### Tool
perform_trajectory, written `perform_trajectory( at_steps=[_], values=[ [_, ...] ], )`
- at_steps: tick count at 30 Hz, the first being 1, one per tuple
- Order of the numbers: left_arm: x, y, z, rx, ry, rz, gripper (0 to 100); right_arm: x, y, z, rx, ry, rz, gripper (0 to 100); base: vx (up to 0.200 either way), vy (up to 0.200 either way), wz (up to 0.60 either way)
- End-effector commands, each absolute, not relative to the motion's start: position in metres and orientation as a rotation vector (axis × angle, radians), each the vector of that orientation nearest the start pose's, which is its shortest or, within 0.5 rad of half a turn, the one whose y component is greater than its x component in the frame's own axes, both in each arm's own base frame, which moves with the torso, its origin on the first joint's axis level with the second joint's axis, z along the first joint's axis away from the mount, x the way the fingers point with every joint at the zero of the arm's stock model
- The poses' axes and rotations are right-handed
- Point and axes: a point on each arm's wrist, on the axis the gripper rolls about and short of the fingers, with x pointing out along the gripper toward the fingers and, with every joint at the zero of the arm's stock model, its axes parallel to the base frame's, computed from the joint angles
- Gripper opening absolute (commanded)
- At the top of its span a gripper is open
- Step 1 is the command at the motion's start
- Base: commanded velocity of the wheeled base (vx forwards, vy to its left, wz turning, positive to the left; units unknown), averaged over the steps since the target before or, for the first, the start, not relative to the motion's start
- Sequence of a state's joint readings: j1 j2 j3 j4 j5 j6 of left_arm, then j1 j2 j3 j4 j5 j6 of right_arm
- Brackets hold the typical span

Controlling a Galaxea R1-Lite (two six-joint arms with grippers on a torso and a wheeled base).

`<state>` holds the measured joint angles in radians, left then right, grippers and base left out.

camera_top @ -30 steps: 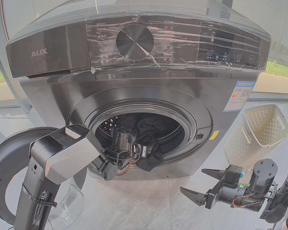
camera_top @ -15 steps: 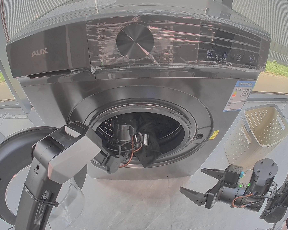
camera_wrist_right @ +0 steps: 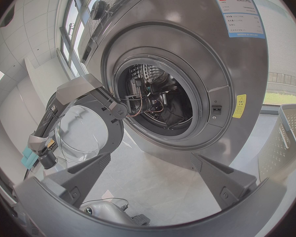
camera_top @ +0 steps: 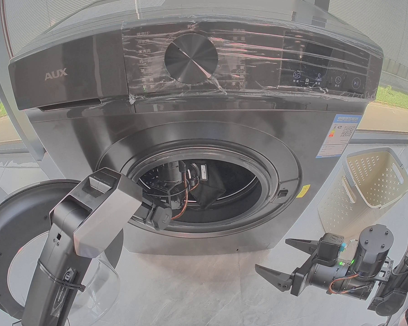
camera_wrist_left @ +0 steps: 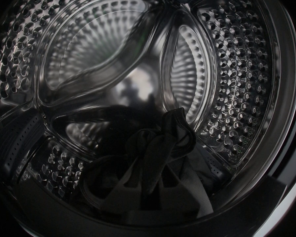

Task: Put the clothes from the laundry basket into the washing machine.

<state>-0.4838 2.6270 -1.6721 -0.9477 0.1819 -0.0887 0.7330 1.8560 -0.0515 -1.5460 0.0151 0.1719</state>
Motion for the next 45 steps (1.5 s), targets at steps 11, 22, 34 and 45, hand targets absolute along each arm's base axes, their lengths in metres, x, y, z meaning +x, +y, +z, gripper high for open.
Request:
perform_trajectory(
  at_steps=[11, 22, 34, 45],
  values=[
    [0.457, -0.244, 0.034, -0.08, 0.087, -0.321, 100, 0.161, 0.145, 0.074, 0.069, 0.313, 0.72, 100, 0.0, 0.0, 0.0],
    [0.445, -0.246, -0.001, 0.002, 0.245, -0.36, 100, 0.16, 0.145, 0.074, 0.07, 0.31, 0.72, 100, 0.0, 0.0, 0.0],
    [0.454, -0.243, -0.015, 0.024, 0.247, -0.347, 0, 0.16, 0.145, 0.074, 0.068, 0.311, 0.722, 100, 0.0, 0.0, 0.0],
    [0.494, -0.242, 0.016, -0.056, 0.047, -0.258, 0, 0.16, 0.145, 0.074, 0.068, 0.311, 0.722, 100, 0.0, 0.0, 0.0]
  ],
)
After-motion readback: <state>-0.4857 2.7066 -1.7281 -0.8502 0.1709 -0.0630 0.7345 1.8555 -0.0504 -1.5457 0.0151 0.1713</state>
